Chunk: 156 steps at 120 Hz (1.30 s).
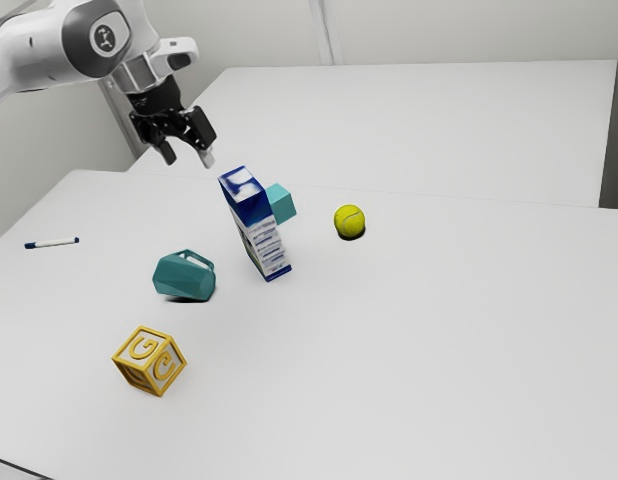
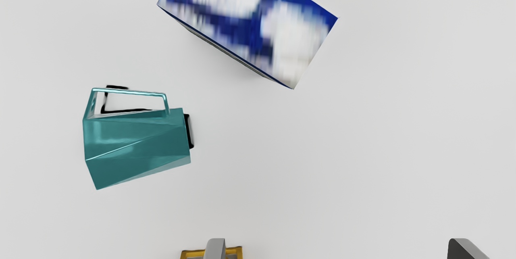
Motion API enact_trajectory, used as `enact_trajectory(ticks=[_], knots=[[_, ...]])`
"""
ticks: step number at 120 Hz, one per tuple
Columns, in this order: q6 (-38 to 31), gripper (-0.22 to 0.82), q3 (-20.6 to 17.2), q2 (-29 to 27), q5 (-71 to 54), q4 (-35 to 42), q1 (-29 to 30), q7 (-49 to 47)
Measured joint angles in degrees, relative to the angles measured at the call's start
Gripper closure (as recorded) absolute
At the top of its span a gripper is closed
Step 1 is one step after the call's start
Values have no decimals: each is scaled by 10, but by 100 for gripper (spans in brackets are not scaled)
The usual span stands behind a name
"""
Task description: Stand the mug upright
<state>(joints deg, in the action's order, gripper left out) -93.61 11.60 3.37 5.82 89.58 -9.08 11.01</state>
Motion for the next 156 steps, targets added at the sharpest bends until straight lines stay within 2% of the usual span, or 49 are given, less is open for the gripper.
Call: enact_trajectory(ticks=[32,40,50,69,81,116,134,156], knots=[[-1,0,3,-1,3,1,-4,4],[5,0,25,-2,11,-4,-18,5],[16,0,84,0,57,-8,-37,15],[43,0,120,17,138,-11,56,52],[56,0,141,49,186,-13,80,84],[67,0,140,174,271,-17,168,187],[64,0,125,236,313,-17,202,230],[43,0,104,274,371,-12,215,274]])
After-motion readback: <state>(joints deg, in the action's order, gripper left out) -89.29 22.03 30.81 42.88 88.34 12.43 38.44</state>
